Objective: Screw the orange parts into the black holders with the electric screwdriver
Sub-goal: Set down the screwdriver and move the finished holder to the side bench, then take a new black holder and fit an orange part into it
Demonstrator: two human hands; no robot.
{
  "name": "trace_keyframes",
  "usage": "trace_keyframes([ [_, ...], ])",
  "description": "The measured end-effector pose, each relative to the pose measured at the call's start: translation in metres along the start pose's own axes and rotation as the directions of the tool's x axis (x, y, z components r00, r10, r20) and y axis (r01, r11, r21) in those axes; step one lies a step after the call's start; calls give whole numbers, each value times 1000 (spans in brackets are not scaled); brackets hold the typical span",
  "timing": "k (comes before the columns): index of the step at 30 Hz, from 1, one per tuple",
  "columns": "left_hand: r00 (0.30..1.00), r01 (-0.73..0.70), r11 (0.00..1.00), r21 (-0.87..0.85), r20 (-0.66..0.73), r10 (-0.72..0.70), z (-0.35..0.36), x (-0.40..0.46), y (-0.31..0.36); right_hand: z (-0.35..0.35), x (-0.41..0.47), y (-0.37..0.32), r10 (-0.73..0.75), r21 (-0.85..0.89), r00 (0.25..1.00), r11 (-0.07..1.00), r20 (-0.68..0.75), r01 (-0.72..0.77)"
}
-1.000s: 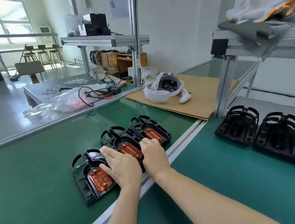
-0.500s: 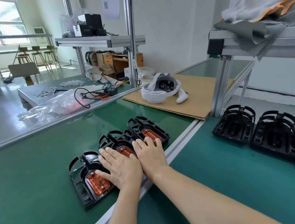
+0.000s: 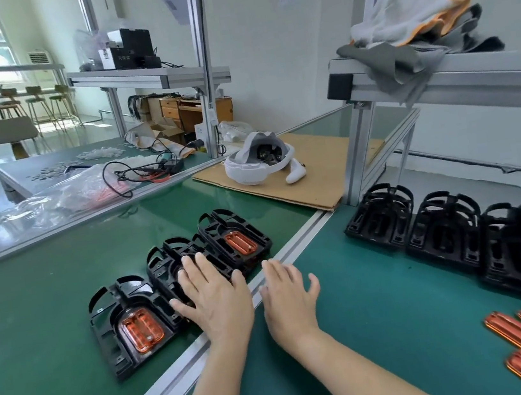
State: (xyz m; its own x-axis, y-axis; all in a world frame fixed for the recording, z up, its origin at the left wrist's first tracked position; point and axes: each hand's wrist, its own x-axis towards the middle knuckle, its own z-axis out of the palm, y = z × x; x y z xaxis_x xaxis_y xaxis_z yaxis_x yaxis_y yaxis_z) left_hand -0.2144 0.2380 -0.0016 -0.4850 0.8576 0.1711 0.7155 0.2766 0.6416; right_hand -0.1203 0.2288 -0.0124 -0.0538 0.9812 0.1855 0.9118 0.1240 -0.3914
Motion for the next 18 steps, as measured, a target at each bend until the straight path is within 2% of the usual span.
trace_keyframes([
  [5,984,-160,985,-69,71,165,18,-32,30,-23,-30,44,130,-5,990,991,-54,-130],
  [11,932,-310,943,-121,158,326,40,-69,71,-59,-59,95,247,-58,957,964,-151,-258],
  [18,790,-526,836,-156,276,548,73,-115,119,-102,-88,149,375,-112,893,905,-248,-411],
])
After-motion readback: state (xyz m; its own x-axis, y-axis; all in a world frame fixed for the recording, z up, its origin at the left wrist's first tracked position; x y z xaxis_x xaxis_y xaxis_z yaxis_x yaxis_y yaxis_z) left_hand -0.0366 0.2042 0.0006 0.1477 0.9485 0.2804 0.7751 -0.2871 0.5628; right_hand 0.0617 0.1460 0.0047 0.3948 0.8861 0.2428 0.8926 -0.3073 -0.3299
